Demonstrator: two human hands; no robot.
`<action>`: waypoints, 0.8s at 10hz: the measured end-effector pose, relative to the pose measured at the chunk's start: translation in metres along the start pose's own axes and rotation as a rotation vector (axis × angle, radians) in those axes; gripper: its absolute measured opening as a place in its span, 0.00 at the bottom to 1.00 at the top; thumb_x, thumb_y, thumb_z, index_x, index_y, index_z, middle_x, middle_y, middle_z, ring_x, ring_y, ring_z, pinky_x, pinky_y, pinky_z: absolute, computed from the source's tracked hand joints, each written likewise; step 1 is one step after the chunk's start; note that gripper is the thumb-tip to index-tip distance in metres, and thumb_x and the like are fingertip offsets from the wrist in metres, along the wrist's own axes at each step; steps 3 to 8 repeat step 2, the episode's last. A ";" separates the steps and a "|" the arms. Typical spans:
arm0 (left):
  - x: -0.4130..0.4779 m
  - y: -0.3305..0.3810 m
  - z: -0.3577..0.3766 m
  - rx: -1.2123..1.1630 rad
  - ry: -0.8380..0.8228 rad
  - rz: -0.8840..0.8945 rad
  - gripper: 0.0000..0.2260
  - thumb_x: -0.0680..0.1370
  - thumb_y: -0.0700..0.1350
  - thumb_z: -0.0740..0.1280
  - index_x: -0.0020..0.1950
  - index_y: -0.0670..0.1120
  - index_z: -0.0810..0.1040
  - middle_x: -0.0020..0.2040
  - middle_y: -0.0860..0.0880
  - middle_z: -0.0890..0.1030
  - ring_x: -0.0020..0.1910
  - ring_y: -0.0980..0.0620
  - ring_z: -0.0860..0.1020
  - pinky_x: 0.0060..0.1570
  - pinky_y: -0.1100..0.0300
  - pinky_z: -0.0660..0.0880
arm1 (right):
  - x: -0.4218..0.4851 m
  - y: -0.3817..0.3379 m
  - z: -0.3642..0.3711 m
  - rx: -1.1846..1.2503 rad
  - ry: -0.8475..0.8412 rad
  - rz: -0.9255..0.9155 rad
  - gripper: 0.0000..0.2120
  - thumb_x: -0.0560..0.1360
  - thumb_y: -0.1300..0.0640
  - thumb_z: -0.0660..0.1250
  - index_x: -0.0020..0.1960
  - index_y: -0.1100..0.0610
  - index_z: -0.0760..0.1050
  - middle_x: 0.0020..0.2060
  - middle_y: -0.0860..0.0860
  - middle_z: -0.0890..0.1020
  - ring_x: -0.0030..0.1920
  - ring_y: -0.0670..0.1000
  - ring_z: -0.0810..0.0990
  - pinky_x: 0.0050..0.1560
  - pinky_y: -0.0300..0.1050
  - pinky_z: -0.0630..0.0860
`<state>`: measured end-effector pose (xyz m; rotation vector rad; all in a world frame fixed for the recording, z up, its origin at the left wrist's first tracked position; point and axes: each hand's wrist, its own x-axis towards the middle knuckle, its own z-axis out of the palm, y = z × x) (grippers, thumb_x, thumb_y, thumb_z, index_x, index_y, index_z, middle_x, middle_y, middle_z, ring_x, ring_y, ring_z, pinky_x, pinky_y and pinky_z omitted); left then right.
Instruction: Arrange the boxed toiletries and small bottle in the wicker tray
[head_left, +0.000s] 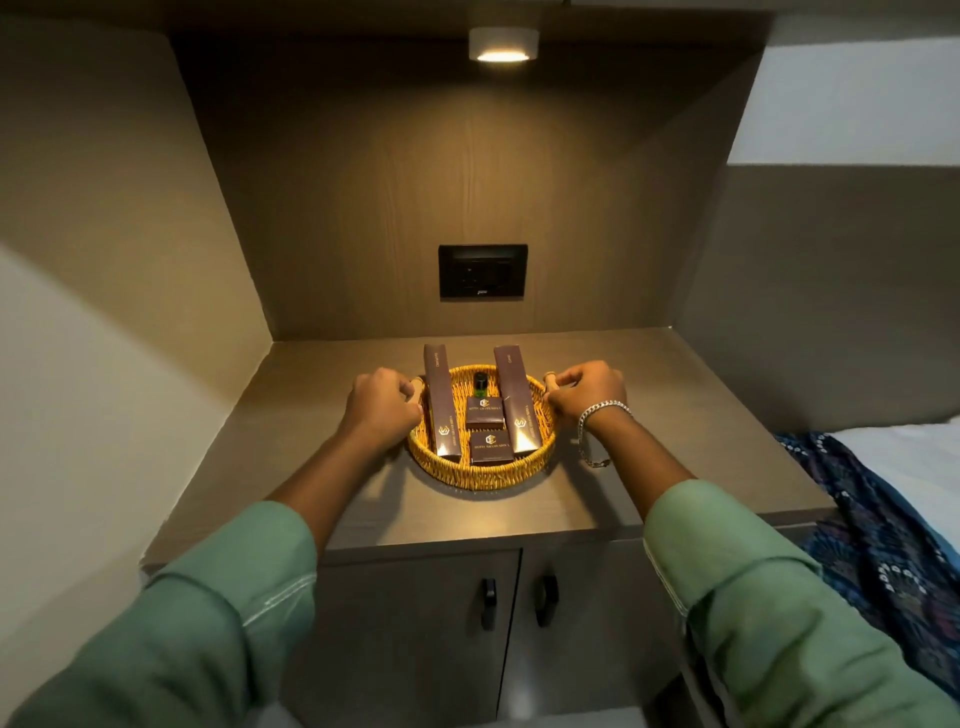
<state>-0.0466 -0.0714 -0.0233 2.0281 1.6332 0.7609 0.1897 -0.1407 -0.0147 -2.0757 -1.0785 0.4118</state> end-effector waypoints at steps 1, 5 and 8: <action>0.000 0.002 0.003 -0.013 0.009 -0.032 0.04 0.72 0.37 0.72 0.45 0.45 0.81 0.36 0.47 0.79 0.31 0.50 0.80 0.27 0.51 0.82 | 0.000 0.002 0.001 0.029 -0.017 0.014 0.08 0.71 0.54 0.73 0.46 0.59 0.82 0.48 0.58 0.84 0.40 0.50 0.78 0.43 0.45 0.77; -0.007 0.010 -0.002 0.015 0.023 0.035 0.08 0.74 0.41 0.71 0.52 0.43 0.80 0.40 0.47 0.80 0.35 0.51 0.79 0.31 0.54 0.79 | -0.008 -0.002 -0.006 -0.026 -0.024 -0.014 0.22 0.71 0.49 0.73 0.61 0.59 0.76 0.58 0.59 0.80 0.53 0.56 0.78 0.52 0.50 0.76; -0.007 0.010 -0.002 0.015 0.023 0.035 0.08 0.74 0.41 0.71 0.52 0.43 0.80 0.40 0.47 0.80 0.35 0.51 0.79 0.31 0.54 0.79 | -0.008 -0.002 -0.006 -0.026 -0.024 -0.014 0.22 0.71 0.49 0.73 0.61 0.59 0.76 0.58 0.59 0.80 0.53 0.56 0.78 0.52 0.50 0.76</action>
